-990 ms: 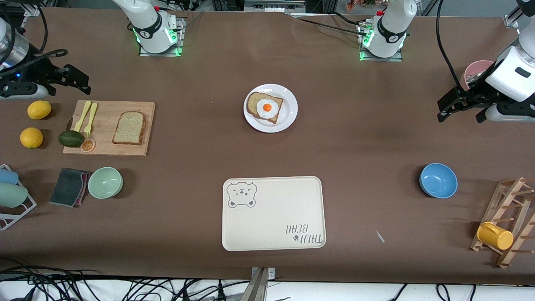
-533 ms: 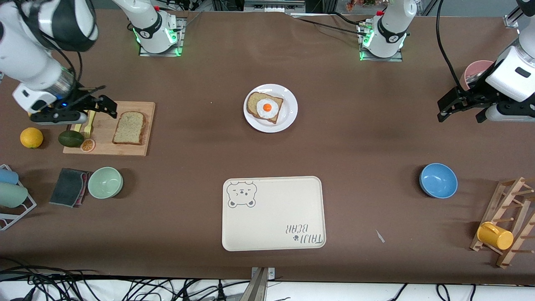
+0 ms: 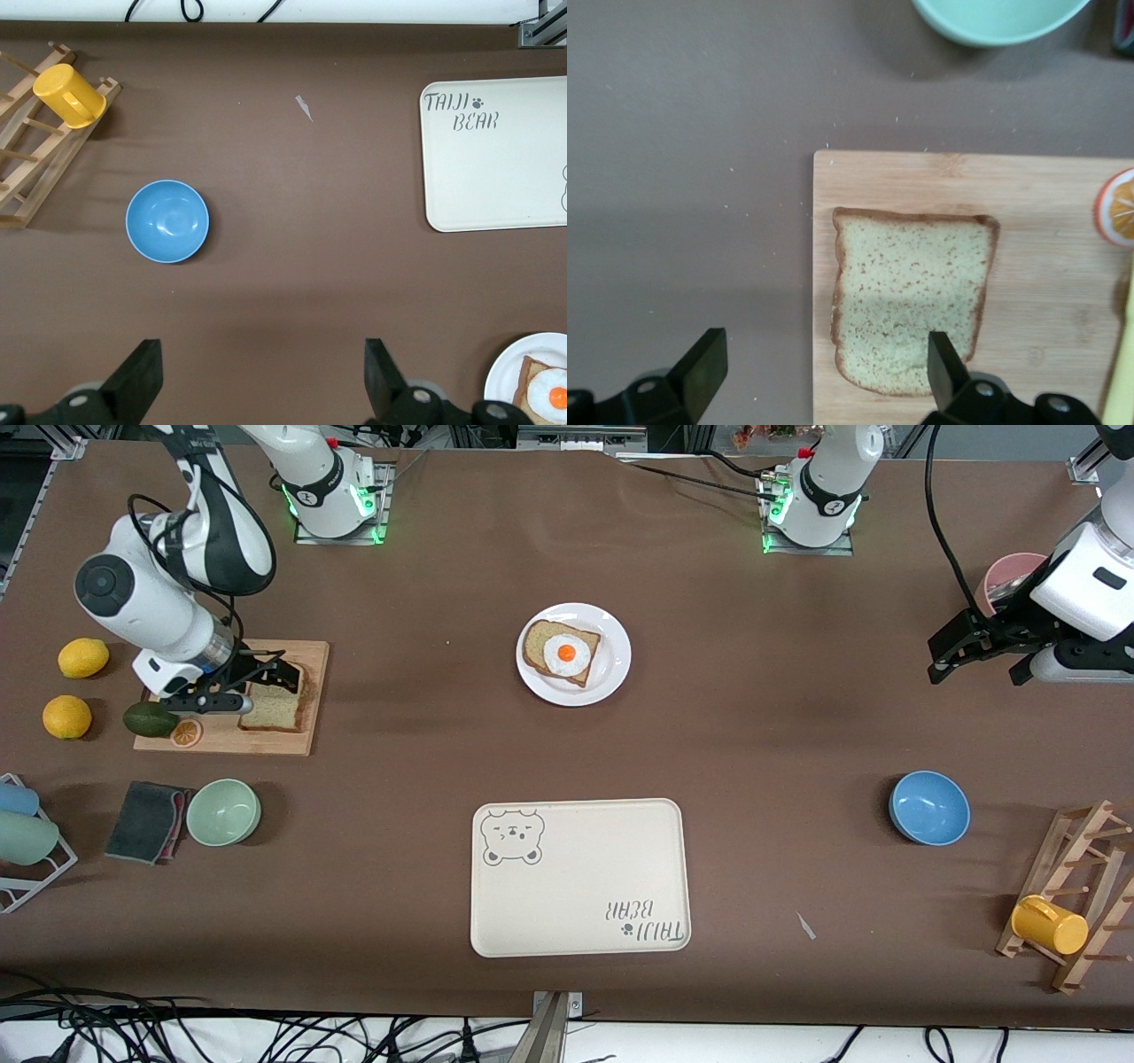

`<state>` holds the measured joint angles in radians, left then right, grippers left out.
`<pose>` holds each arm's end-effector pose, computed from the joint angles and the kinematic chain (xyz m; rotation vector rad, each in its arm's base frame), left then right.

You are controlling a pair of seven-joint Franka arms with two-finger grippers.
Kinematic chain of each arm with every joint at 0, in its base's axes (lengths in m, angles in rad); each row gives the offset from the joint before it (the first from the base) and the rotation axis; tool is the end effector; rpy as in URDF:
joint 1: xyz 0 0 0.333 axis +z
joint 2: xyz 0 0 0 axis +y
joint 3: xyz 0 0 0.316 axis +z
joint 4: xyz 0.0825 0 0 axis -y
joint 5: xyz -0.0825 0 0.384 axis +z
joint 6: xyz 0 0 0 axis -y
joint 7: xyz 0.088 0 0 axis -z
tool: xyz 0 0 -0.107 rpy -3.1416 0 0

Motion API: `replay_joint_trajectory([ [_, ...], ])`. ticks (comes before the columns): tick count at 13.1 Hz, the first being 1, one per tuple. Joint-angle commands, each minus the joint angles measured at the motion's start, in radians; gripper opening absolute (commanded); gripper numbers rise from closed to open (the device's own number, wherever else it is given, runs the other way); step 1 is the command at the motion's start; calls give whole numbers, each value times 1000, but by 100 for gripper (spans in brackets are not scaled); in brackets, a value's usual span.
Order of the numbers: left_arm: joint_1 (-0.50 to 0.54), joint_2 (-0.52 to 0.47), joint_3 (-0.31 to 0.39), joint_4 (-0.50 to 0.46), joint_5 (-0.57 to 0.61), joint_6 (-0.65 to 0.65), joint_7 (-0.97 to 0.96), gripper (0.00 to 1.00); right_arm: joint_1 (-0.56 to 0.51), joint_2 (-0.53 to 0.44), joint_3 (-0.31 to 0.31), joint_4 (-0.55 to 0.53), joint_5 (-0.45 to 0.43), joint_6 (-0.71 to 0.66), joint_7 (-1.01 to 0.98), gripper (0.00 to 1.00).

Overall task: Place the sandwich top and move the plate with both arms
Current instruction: 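Reach the right gripper down to the bread slice on the cutting board, then close the right gripper on the bread slice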

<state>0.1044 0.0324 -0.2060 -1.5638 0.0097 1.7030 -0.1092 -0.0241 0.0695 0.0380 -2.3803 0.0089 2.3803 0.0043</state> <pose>0.5747 -0.0557 0.6223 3.1288 0.0114 0.1679 0.4930 0.0070 0.2866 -3.1318 -0.0046 0.1089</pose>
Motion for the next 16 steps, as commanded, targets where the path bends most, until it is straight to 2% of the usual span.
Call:
replay_joint_trajectory([
  [1,0,1,-6,24,-16,-23,6,100,-5,79,2,-2,0,92,14,100],
  [2,-3,1,-10,24,-14,-23,5,100,-3,114,2,-2,0,130,19,99],
  [4,-5,3,-7,50,-22,-23,6,100,-3,163,2,-2,2,167,43,79],
  [5,-6,7,-6,53,-20,-23,14,100,-3,182,0,1,2,174,49,74],
  [8,-6,9,-3,53,-20,-23,13,100,-2,185,2,3,-4,166,144,71],
  [11,-6,7,-4,54,-20,-23,9,100,-2,187,3,1,-10,163,160,62],
  [13,-8,7,-6,54,-19,-23,9,100,-2,193,2,-2,-18,163,161,46],
  [16,-8,7,-6,54,-24,-25,6,100,-3,205,-1,-2,-20,163,163,40],
])
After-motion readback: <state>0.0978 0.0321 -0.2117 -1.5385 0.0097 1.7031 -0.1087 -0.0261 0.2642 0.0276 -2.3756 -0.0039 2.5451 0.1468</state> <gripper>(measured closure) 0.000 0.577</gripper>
